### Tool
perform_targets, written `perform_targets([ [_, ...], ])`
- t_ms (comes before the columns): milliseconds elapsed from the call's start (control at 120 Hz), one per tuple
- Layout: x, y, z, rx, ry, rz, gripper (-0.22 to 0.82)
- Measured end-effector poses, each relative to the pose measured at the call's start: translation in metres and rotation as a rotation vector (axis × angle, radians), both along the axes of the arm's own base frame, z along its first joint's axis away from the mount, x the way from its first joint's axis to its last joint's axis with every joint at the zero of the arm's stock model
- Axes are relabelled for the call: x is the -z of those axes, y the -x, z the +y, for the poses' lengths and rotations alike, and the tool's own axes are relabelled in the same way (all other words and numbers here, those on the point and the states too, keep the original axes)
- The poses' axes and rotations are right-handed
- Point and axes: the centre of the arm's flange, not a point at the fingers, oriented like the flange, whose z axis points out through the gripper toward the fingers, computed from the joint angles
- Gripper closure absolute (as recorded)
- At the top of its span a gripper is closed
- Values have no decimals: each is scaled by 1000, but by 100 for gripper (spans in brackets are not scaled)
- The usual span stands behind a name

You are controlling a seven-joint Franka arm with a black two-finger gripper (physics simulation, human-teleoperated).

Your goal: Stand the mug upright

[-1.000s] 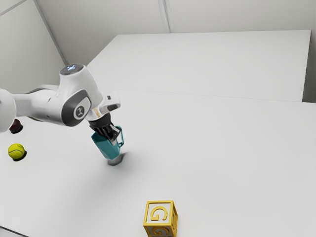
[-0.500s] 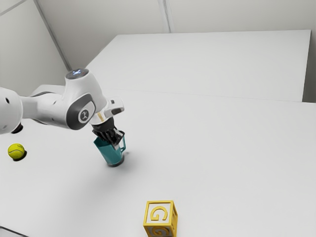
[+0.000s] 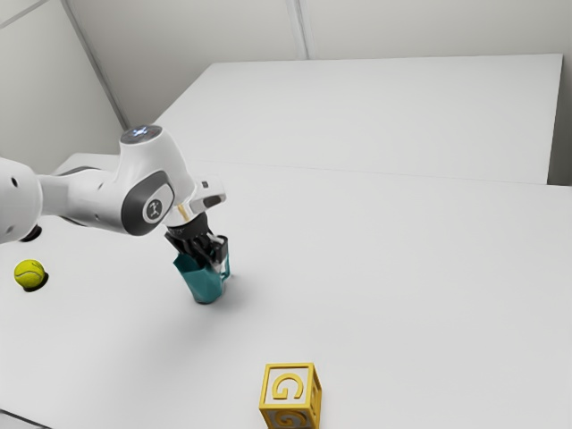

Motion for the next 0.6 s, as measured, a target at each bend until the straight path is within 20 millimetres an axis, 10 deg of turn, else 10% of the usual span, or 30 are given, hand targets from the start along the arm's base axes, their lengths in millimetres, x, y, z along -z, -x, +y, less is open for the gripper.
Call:
perform_targets([
  [600, -67, -4, -7, -12, 21, -38, 6],
])
